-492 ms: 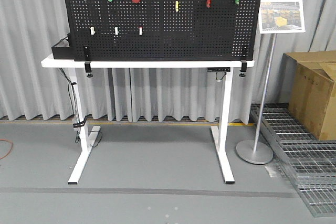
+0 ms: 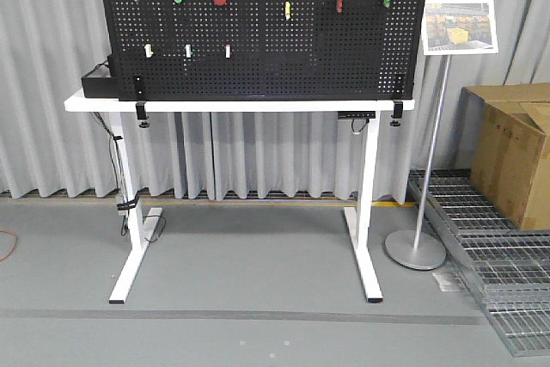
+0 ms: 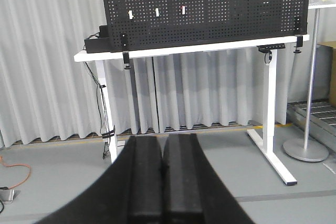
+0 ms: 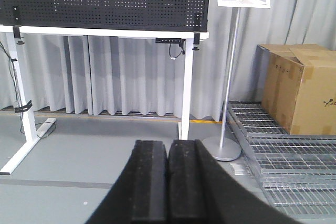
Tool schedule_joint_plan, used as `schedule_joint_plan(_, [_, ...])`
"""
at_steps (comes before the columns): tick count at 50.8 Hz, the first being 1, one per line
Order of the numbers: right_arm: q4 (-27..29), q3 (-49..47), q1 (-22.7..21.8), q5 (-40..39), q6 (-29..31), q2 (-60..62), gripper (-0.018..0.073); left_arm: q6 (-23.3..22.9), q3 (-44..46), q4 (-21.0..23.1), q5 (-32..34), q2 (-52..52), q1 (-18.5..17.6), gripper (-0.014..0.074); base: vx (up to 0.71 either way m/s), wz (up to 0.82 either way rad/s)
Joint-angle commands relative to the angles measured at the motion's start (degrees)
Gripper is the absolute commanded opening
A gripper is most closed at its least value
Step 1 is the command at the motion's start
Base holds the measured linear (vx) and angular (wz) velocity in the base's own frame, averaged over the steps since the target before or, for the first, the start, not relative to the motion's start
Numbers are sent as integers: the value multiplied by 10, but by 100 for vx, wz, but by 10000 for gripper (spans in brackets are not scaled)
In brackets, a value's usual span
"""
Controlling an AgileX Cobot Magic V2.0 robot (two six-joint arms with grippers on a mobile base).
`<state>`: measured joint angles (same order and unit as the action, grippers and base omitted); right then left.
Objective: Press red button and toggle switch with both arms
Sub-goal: 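Drive the base forward toward the black pegboard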
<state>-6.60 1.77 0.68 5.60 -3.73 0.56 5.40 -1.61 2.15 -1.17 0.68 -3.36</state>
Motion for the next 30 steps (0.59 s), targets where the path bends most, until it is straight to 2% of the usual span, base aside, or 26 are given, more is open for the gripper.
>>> schedule_joint_plan(1, [-5, 6, -3, -43, 1, 9, 0, -4, -16, 6, 49, 8, 2, 2, 2, 0])
schedule_joint_plan(16, [-5, 6, -3, -43, 1, 9, 0, -4, -16, 6, 49, 8, 2, 2, 9, -1])
schedule_joint_plan(30, [-5, 6, -3, -43, 1, 9, 0, -4, -16, 6, 49, 8, 2, 2, 24, 3])
